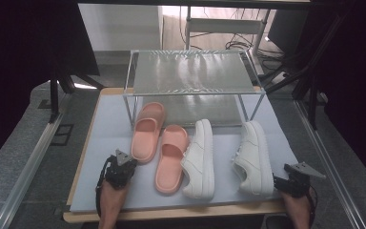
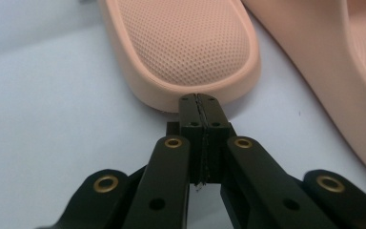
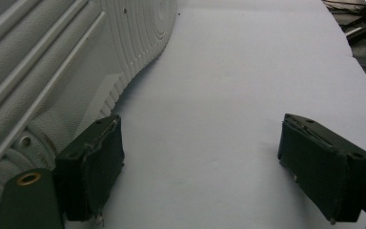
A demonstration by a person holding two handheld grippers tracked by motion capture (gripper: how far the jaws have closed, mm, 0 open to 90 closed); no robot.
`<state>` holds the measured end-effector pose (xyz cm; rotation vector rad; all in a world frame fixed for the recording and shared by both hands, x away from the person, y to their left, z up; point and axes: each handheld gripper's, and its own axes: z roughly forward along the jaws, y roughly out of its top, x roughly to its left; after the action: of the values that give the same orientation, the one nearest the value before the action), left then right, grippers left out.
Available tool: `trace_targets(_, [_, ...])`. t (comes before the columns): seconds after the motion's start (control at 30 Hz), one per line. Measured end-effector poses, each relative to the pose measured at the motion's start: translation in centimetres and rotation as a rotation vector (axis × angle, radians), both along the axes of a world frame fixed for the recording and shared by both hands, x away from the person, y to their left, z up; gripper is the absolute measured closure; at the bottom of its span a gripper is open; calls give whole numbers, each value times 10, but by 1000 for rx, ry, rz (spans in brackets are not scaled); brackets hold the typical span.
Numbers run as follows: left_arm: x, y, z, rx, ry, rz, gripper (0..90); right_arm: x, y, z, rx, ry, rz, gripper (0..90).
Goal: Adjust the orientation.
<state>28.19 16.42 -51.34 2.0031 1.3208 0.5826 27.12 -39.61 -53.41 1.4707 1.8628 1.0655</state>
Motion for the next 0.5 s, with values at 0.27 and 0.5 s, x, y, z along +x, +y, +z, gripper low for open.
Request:
trace_targets(0.27, [18, -7, -1, 0, -11, -6, 898, 0, 0, 0, 0, 0, 0, 158])
trace_targets(0.5, [35, -13, -1, -2, -37, -4, 898, 0, 0, 0, 0, 0, 0, 158])
